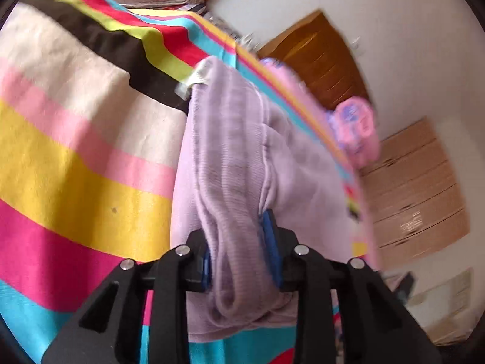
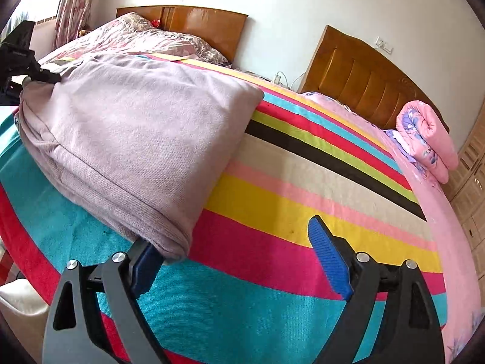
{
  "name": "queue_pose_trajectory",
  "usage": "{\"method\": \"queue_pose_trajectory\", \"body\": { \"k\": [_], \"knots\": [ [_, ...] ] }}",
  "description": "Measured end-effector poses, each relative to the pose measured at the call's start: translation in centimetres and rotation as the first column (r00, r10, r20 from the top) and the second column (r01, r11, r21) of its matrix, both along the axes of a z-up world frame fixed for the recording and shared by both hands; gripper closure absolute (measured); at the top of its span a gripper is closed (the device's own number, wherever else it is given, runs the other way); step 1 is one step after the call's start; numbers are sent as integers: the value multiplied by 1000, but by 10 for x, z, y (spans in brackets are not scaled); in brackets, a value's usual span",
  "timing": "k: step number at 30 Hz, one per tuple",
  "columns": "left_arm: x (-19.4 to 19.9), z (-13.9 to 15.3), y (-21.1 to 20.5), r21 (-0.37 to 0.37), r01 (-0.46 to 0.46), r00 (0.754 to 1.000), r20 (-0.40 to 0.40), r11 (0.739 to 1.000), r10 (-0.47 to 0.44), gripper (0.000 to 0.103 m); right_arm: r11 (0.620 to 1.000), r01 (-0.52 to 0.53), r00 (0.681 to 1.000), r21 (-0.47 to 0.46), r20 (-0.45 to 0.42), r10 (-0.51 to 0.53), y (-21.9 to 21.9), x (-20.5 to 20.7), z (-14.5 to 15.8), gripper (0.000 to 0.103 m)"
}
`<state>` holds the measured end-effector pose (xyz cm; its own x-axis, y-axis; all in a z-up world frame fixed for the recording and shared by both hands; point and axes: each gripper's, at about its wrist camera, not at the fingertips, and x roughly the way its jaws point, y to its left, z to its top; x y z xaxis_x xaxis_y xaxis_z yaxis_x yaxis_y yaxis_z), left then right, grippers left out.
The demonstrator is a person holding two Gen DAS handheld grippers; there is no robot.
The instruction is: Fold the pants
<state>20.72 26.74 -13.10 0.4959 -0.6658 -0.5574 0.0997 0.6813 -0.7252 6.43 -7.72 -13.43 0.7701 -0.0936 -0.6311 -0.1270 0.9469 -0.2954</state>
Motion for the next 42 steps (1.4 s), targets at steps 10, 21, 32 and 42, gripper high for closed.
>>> {"method": "queue_pose_trajectory", "body": {
  "k": [10, 21, 32, 42],
  "knots": [
    [-41, 37, 2, 229, -218, 975, 84, 949, 204, 23, 955, -181, 979, 235, -49, 197, -25, -22, 30, 28],
    [-79, 60, -134, 695, -154, 936, 330, 702, -121, 16, 929, -217, 967, 300, -61, 246, 26, 18, 33, 29],
    [-89, 17, -118, 712, -175, 924, 357, 680, -136, 12, 912, -225, 959, 344, -90, 270, 13, 19, 16, 24],
    [-83, 19, -120, 710, -167, 933, 338, 684, -122, 5, 804, -356, 905, 477, -39, 424, -5, 106, 67, 20]
  ]
}}
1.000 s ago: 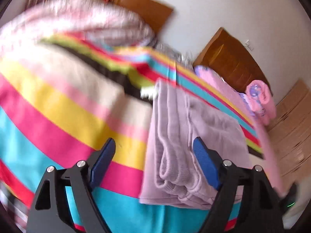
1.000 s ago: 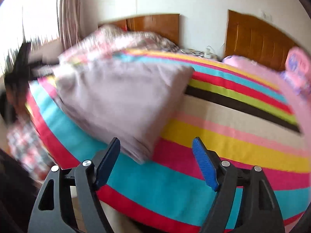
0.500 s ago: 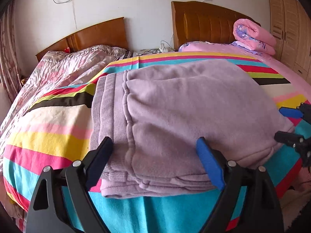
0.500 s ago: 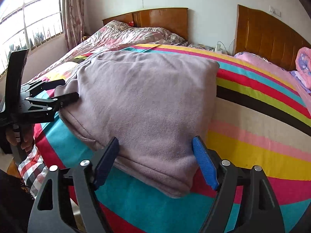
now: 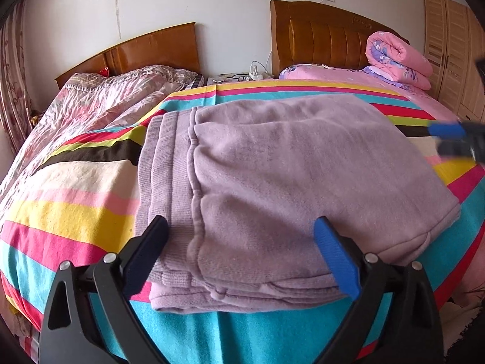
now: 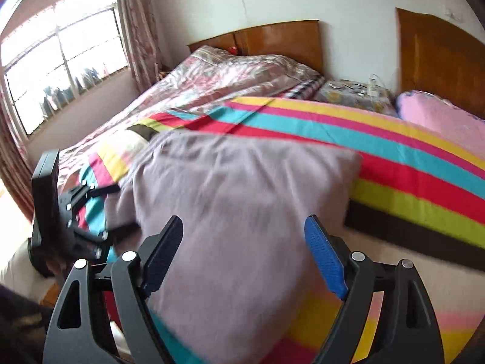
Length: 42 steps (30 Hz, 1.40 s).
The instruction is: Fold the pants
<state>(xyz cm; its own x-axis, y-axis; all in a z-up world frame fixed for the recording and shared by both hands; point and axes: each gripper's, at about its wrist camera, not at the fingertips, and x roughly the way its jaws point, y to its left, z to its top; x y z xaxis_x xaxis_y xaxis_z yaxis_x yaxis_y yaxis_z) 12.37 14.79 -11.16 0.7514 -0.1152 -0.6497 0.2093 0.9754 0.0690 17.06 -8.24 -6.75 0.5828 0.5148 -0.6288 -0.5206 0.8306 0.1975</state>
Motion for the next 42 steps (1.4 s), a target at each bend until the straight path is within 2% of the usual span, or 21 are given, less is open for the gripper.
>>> {"method": "queue_pose_trajectory", "body": {
  "k": [2, 5, 8, 11, 12, 14, 16, 17, 19, 20, 22, 25, 28, 30, 31, 33, 34, 37, 39, 41, 42],
  "knots": [
    [1, 0, -1, 3, -5, 1000, -5, 1000, 5, 4, 998, -56, 997, -1, -55, 56, 8, 40, -8, 19],
    [2, 1, -2, 6, -5, 1000, -15, 1000, 5, 4, 992, -50, 998, -112, -46, 45, 10, 89, -19, 19],
    [2, 1, -2, 2, -5, 1000, -20, 1000, 5, 4, 995, 81, 982, -50, -167, -88, -20, 146, -31, 22],
    [4, 0, -2, 4, -5, 1000, -20, 1000, 5, 2, 948, 303, 944, -97, -105, -313, -40, 158, -15, 22],
    [4, 0, -2, 4, -4, 1000, -20, 1000, 4, 2, 949, 310, 943, -60, -111, -315, -41, 155, -8, 22],
    [4, 0, -2, 5, -4, 1000, -18, 1000, 4, 2, 979, 202, 975, 7, -101, -200, -18, 135, 4, 20],
    [5, -1, -2, 6, -3, 1000, -16, 1000, 3, 2, 997, 47, 997, -54, -66, -51, 23, 114, 7, 15],
    [5, -1, -2, 6, -3, 1000, -16, 1000, 4, 2, 992, -64, 996, -108, -75, 56, 52, 103, 2, 15],
    [4, -1, -2, 5, -3, 1000, -17, 1000, 3, 1, 972, -157, 984, -174, -110, 139, 85, 101, -10, 15],
    [4, 0, -2, 6, -3, 1000, -17, 1000, 3, 1, 957, -174, 981, -232, -126, 148, 102, 107, -18, 15],
    [4, -1, -2, 6, -3, 1000, -20, 1000, 3, 1, 950, -106, 989, -292, -131, 70, 116, 133, -26, 15],
    [3, 0, -1, 6, 2, 1000, -22, 1000, -2, 1, 975, -14, 994, -222, -105, -10, 121, 154, -4, 15],
    [4, 0, 1, -4, 9, 1000, -24, 1000, -9, 1, 979, -143, 986, -144, -106, 128, 164, 148, 19, 14],
    [4, -1, 2, -6, 12, 1000, -21, 1000, -12, 1, 943, -295, 948, -150, -165, 270, 203, 137, 15, 13],
    [4, -1, 2, -6, 14, 1000, -20, 1000, -14, 1, 916, -350, 930, -196, -192, 314, 222, 135, 6, 13],
    [4, -2, 2, -7, 15, 1000, -18, 1000, -15, 1, 894, -331, 939, -302, -198, 281, 241, 136, -12, 13],
    [3, -2, 2, -7, 15, 1000, -18, 1000, -15, 1, 900, -298, 948, -317, -211, 240, 248, 147, -19, 13],
    [3, -2, 3, -11, 17, 1000, -19, 1000, -17, 1, 962, -148, 981, -228, -154, 115, 240, 170, -10, 14],
    [3, -2, 5, -14, 18, 1000, -19, 1000, -18, 1, 985, -79, 989, -153, -139, 58, 224, 174, 6, 14],
    [3, -3, 5, -16, 19, 1000, -17, 1000, -19, 1, 991, -114, 984, -67, -144, 104, 208, 166, 24, 14],
    [2, -3, 6, -15, 20, 1000, -17, 1000, -20, 1, 988, -128, 985, -83, -124, 117, 204, 157, 31, 14]
  ]
}}
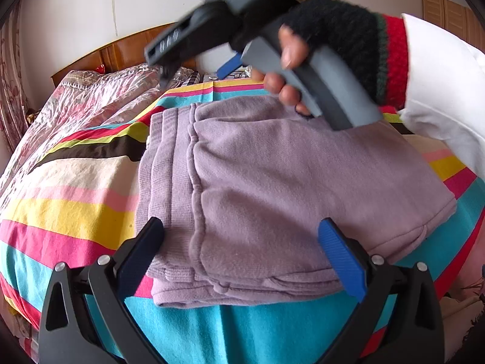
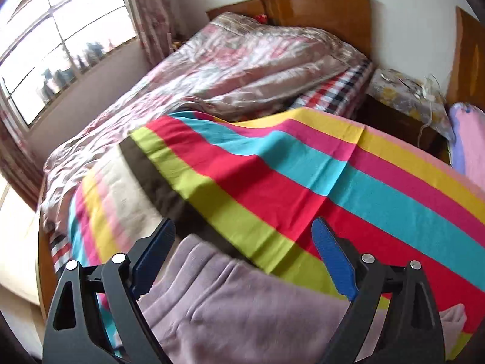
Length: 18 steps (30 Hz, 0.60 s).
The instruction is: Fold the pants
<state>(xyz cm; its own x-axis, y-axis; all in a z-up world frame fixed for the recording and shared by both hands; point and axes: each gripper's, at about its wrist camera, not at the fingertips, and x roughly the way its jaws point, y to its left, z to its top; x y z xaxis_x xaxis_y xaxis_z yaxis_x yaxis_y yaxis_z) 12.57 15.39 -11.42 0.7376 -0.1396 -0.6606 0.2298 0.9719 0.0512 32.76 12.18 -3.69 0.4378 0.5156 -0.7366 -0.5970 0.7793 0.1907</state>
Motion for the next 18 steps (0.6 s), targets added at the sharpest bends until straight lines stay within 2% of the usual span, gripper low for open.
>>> {"method": "queue_pose_trajectory", "body": {
  "k": [3, 5, 7, 12, 16, 18],
  "knots": [
    [0, 1, 0, 5, 5, 1000, 1, 1000, -5, 1, 997, -17, 995, -73, 93, 24, -30, -50, 16, 13],
    [0, 0, 0, 4, 8, 1000, 4, 1000, -8, 1, 996, -36, 994, -84, 103, 45, -62, -87, 14, 12],
    [-2, 0, 0, 2, 9, 1000, 9, 1000, -9, 1, 994, -13, 996, -112, 88, 23, -92, -124, 0, 12],
    [-3, 0, 0, 5, 11, 1000, 15, 1000, -11, 1, 968, 118, 993, -221, 21, -116, -157, -203, -61, 12],
    [-4, 0, 1, 10, 15, 1000, 11, 1000, -15, 1, 964, 167, 986, -205, 16, -167, -189, -243, -69, 11],
    [-3, 5, 4, 3, -3, 1000, -11, 1000, 3, 1, 956, 199, 980, -214, 49, -193, -199, -253, -63, 11]
  ]
}}
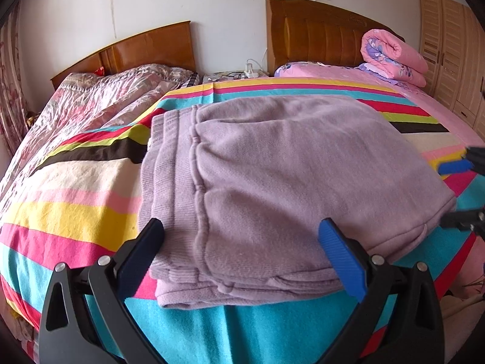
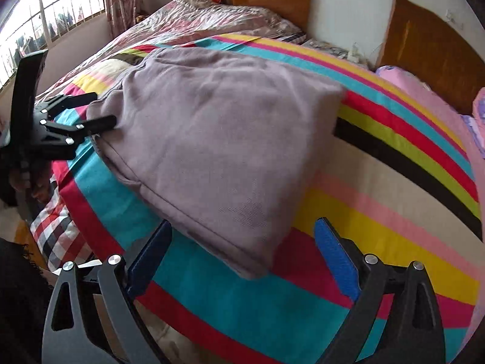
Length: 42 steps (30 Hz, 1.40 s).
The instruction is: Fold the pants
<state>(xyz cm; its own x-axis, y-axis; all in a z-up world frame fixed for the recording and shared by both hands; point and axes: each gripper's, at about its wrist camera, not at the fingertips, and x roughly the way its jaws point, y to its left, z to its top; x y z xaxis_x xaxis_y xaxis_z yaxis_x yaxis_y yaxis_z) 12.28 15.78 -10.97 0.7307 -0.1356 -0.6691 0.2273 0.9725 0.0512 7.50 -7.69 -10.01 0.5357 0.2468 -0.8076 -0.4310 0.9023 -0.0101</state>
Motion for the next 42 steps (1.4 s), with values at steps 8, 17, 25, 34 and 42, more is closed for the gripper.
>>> {"method": "queue_pose_trajectory", "body": {
  "k": [8, 17, 25, 34, 42],
  "knots": [
    [38, 83, -15, -27, 39, 998, 51, 999, -37, 1, 986, -8, 997, 169, 79, -5, 6, 23, 17, 10],
    [143, 24, -10, -163, 12, 983, -181, 987, -42, 2, 986, -116, 993, 122, 4, 116, 7, 8, -17, 9],
    [133, 21, -3, -210, 4, 994, -109, 978, -27, 1, 911, -96, 995, 400, 26, 94, -23, 98, 19, 9],
    [128, 19, 2, -217, -4, 996, -88, 976, -15, 1, 920, 49, 998, 390, 23, -63, -44, 185, 13, 9],
    [127, 19, 4, -234, -1, 996, -87, 972, -20, 1, 931, -29, 998, 364, -46, 49, -31, 223, -11, 9]
  ]
}}
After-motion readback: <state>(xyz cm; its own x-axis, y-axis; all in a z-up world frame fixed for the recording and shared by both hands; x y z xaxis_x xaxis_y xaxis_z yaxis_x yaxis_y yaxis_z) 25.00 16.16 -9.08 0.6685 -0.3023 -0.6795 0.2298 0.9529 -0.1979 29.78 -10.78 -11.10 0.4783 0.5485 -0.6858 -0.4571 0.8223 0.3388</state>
